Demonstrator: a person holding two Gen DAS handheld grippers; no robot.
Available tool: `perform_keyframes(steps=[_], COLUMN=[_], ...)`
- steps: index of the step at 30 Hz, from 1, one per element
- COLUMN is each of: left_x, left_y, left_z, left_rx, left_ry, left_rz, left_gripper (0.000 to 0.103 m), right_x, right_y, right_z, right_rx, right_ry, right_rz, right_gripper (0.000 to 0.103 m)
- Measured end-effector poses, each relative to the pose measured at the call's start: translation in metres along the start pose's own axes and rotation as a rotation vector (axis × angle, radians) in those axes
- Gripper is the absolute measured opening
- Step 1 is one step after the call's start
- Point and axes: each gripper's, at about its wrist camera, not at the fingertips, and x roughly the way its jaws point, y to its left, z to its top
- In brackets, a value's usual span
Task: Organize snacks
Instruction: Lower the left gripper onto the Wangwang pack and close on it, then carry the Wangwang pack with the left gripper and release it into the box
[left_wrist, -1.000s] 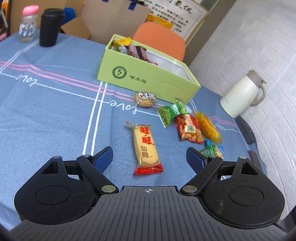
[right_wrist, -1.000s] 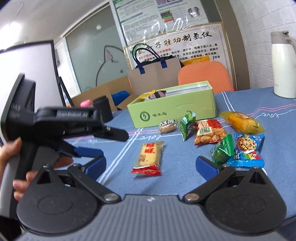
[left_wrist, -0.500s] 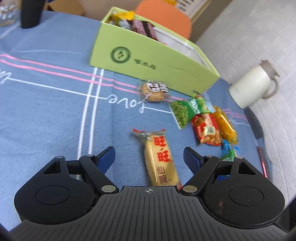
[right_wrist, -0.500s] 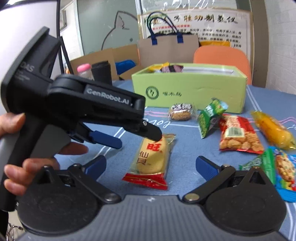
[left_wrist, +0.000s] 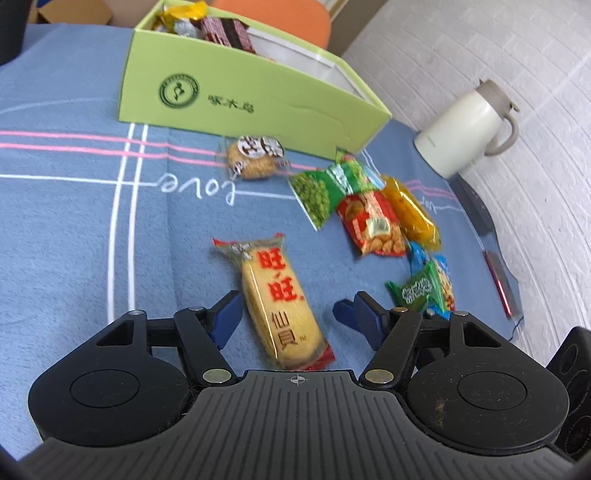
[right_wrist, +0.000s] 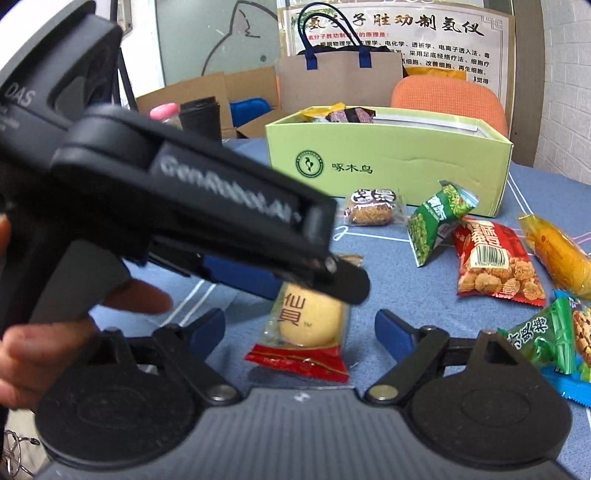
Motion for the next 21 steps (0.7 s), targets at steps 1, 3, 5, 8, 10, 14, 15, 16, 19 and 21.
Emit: perform_keyframes(steps=[1, 3, 5, 8, 10, 14, 15, 16, 19, 21], left_x=[0.001, 0.004, 0.006, 0.009, 0.010, 0.006, 0.003, -0.001, -0.018, -0.026], left_y=[-0.001, -0.001, -0.001, -0.002, -0.004, -0.010, -0.012, -0.015, -0.027, -0.036], left_z=[-0.001, -0.001, -0.002, -0.001, -0.003, -0.008, -0.006, -0.001, 0.024, 0.052], left_rx=[0.000, 0.003, 0.005, 0.017, 0.032, 0.045, 0.047, 0.047, 0.051, 0.067], left_ry=[0.000, 0.003, 0.011, 0.008, 0.006, -0.019, -0.028, -0.040, -0.100, -0.145], left_rz=[0.006, 0.013, 0.012, 0.023, 0.042, 0.067, 0.066, 0.058, 0.007, -0.019], left_gripper=[0.050, 0.046, 0.041, 0.029, 0.016, 0.015, 0.015, 0.015, 0.015, 0.015], right_x=[0.001, 0.005, 0.009, 0.012, 0.010, 0.004, 0.001, -0.003, -0.015, -0.016], right_y=[0.000, -0.001, -0.003, -0.002, 0.002, -0.005, -0.005, -0.003, -0.005, -0.015], right_z=[0.000, 0.000, -0.001, -0.004, -0.007, -0.005, -0.001, 0.005, 0.034, 0.061], right_rx=[-0.001, 0.008, 0.016, 0.000, -0.027, 0.028, 0.016, -0.004, -0.066, -0.089], right_ry=[0.000, 0.004, 0.012, 0.006, -0.004, -0.024, -0.033, -0.049, -0.126, -0.180], right_rz=[0.000, 0.012, 0.025, 0.025, -0.001, 0.001, -0.005, -0.022, -0.064, -0.076], right_gripper=[0.089, 0.089, 0.089, 0.088, 0.080, 0.071, 0.071, 0.071, 0.071, 0.071])
